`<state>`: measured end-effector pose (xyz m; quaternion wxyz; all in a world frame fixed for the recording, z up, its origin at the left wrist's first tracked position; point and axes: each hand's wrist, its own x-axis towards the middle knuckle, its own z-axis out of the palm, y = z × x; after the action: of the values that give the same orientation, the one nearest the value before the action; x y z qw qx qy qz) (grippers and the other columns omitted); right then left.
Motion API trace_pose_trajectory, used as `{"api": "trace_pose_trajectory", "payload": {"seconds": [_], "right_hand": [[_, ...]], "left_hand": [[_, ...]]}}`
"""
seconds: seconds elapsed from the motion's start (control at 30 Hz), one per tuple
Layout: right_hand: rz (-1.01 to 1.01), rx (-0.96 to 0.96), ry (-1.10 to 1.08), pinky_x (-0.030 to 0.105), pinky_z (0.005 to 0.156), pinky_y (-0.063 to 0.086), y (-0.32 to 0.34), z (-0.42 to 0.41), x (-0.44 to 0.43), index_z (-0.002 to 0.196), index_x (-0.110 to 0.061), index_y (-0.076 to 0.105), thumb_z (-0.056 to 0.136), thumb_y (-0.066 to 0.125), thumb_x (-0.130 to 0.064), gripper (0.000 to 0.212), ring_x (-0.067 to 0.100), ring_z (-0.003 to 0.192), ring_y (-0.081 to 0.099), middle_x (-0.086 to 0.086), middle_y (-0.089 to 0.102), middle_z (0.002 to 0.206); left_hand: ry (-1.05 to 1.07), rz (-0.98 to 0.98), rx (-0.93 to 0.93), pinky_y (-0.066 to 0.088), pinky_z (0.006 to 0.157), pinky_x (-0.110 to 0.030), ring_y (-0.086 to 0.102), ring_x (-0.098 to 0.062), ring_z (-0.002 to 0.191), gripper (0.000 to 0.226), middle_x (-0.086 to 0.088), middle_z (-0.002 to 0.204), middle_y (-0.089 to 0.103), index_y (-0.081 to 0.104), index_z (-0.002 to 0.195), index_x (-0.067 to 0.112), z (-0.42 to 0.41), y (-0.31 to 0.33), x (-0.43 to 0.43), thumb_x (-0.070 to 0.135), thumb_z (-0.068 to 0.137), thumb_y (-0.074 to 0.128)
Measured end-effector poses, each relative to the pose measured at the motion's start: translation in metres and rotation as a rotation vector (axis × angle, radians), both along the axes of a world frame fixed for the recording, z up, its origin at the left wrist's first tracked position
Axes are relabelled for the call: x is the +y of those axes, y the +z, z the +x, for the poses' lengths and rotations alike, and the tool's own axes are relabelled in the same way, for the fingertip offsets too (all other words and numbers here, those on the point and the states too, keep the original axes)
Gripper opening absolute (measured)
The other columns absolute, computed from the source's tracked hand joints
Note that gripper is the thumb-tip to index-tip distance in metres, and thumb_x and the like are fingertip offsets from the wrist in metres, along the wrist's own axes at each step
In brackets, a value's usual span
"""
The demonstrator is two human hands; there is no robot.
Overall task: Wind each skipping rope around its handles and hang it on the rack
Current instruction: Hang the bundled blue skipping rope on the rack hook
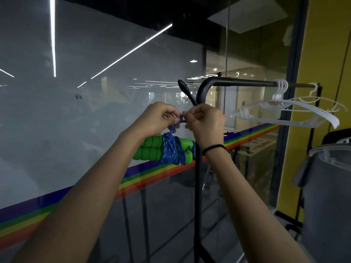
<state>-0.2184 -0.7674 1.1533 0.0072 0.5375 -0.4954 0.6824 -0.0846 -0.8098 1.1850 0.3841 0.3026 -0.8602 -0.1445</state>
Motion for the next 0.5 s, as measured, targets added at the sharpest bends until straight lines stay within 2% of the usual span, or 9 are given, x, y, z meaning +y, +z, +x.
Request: {"api": "trace_pose_trajectory", "payload": {"seconds": [0.13, 0.33, 0.4, 0.5], "right_hand": [[-0.016, 0.006, 0.018, 0.034, 0.064, 0.058, 0.004, 0.006, 0.003, 0.075, -0.014, 0.062, 0.08, 0.069, -0.02, 0.01, 0.017, 0.062, 0.067, 0.004, 0.067, 0.066], [0.018, 0.032, 0.003, 0.031, 0.06, 0.058, -0.001, 0.003, 0.006, 0.074, -0.015, 0.061, 0.08, 0.069, -0.019, 0.01, 0.013, 0.055, 0.066, 0.003, 0.067, 0.062], [0.024, 0.025, 0.031, 0.029, 0.057, 0.057, -0.002, 0.005, 0.007, 0.075, -0.014, 0.061, 0.081, 0.068, -0.019, 0.01, 0.012, 0.054, 0.066, 0.004, 0.068, 0.063], [0.027, 0.003, 0.118, 0.024, 0.054, 0.056, -0.001, 0.014, 0.009, 0.077, -0.012, 0.061, 0.081, 0.067, -0.016, 0.008, 0.009, 0.05, 0.066, 0.004, 0.069, 0.065]], "left_hand": [[-0.009, 0.029, 0.025, 0.054, 0.082, -0.032, 0.069, -0.018, 0.082, 0.011, 0.0, 0.081, 0.071, 0.069, 0.093, 0.011, 0.008, 0.003, 0.0, 0.011, 0.089, 0.059], [-0.071, 0.163, 0.007, 0.053, 0.078, -0.027, 0.067, -0.017, 0.081, 0.015, -0.001, 0.081, 0.07, 0.067, 0.097, 0.008, 0.003, -0.007, 0.004, 0.011, 0.093, 0.053], [-0.074, 0.202, -0.009, 0.055, 0.072, -0.023, 0.067, -0.014, 0.076, 0.017, -0.002, 0.081, 0.068, 0.065, 0.101, 0.006, 0.006, -0.006, 0.004, 0.01, 0.094, 0.05], [-0.064, 0.183, -0.035, 0.048, 0.053, -0.011, 0.061, 0.001, 0.056, 0.019, -0.003, 0.074, 0.063, 0.063, 0.103, 0.004, 0.015, 0.003, 0.005, 0.006, 0.095, 0.047]]}}
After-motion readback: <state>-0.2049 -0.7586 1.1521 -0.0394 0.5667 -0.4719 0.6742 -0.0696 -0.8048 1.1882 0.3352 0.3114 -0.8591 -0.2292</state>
